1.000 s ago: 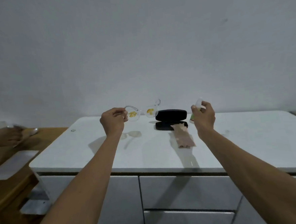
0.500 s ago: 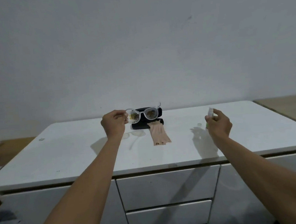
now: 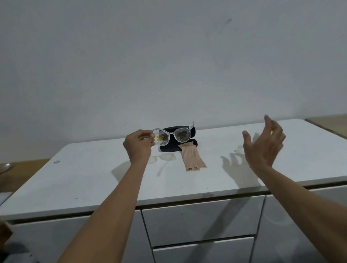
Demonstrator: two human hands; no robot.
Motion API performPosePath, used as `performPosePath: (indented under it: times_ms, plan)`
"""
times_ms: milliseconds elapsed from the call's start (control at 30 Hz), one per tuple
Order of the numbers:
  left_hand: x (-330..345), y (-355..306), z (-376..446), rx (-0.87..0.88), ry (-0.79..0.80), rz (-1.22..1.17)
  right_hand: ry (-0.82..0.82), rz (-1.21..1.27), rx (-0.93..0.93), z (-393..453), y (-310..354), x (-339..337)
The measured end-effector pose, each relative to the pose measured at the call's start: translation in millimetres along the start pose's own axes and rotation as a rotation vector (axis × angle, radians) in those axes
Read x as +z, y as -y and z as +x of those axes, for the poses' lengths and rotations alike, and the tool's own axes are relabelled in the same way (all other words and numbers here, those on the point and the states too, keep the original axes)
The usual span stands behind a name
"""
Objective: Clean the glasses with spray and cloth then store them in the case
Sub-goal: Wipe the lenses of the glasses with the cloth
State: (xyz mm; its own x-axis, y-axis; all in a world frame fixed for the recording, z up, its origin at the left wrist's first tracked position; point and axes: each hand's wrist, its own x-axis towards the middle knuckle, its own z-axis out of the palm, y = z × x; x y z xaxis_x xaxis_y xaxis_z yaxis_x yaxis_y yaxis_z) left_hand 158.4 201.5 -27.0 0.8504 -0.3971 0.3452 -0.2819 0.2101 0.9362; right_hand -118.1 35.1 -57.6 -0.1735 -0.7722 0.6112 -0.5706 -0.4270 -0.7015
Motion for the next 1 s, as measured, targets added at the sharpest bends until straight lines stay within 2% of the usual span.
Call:
performPosePath:
  times_ms: [100,200,267,367,600,700,1000]
  plan:
    - [-6,-1,2,0.002,-0.004,0.003,0.021,0.006,-0.271,0,24,9]
    - [-17,-2,5,0.008,-0.016,0.006,0.234,0.135,-0.419,-11,48,25]
    - [-26,-2,7,0.005,-0.028,0.001,0.450,0.171,-0.412,-25,60,37]
    - [-41,-1,9,0.006,-0.050,-0.002,0.730,0.100,-0.390,-43,71,55]
    - [-65,10,13,0.003,-0.085,0.001,1.104,-0.279,-0.455,-49,81,73]
    - [-67,16,15,-0.021,-0.103,0.003,1.174,-0.349,-0.484,-44,82,76]
    - [-63,19,14,-0.062,-0.117,-0.021,1.246,-0.339,-0.502,-41,86,67]
